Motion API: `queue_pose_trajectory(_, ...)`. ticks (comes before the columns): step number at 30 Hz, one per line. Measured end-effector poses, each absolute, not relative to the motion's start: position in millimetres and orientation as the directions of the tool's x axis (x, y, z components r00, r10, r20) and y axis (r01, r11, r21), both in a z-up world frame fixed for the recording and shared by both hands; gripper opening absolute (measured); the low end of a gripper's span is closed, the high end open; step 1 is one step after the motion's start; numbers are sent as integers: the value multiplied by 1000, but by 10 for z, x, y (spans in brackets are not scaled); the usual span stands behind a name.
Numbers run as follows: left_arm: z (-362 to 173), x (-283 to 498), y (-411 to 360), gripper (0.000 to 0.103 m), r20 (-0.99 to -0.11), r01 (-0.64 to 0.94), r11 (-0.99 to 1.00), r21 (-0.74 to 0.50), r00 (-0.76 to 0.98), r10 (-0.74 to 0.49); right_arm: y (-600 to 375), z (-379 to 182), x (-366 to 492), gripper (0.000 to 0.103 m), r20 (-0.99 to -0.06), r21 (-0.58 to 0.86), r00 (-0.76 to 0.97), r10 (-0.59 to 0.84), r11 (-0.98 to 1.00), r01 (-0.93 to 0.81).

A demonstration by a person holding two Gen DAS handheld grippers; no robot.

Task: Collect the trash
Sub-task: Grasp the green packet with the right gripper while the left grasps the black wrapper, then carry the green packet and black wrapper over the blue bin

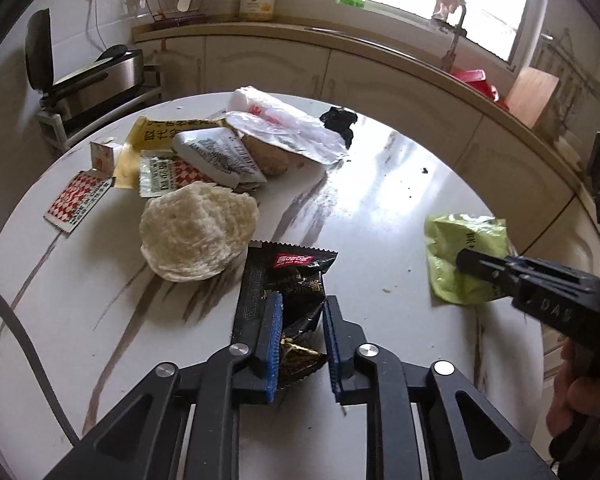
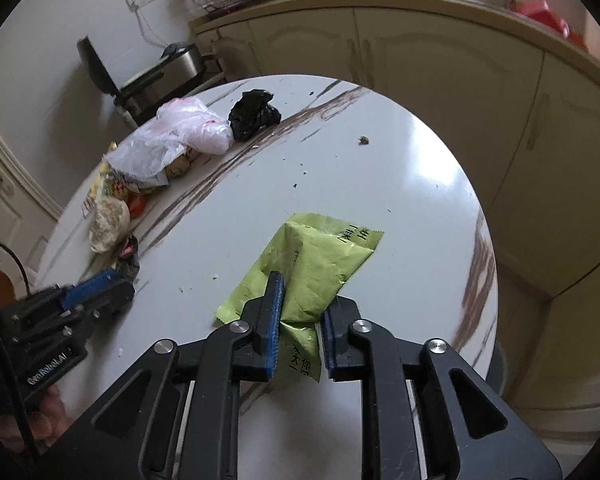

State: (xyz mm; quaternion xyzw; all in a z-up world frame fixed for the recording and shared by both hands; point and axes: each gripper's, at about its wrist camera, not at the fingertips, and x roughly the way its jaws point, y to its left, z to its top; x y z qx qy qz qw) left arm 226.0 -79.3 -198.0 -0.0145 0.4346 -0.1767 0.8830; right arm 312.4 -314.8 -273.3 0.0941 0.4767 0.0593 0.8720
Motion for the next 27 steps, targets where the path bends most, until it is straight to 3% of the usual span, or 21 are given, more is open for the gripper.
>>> queue_pose_trajectory(14, -1679, 2075, -1145, 13, -713, 409, 887, -215, 554, -429, -3577, -2470, 2746, 13, -762, 307, 607, 224, 951, 33)
queue_pose_trajectory(27, -1358, 2084, -2662, 14, -683, 634, 743, -212, 448, -577, -4641, -2195, 2088, 13, -714, 320, 695, 87, 923, 213)
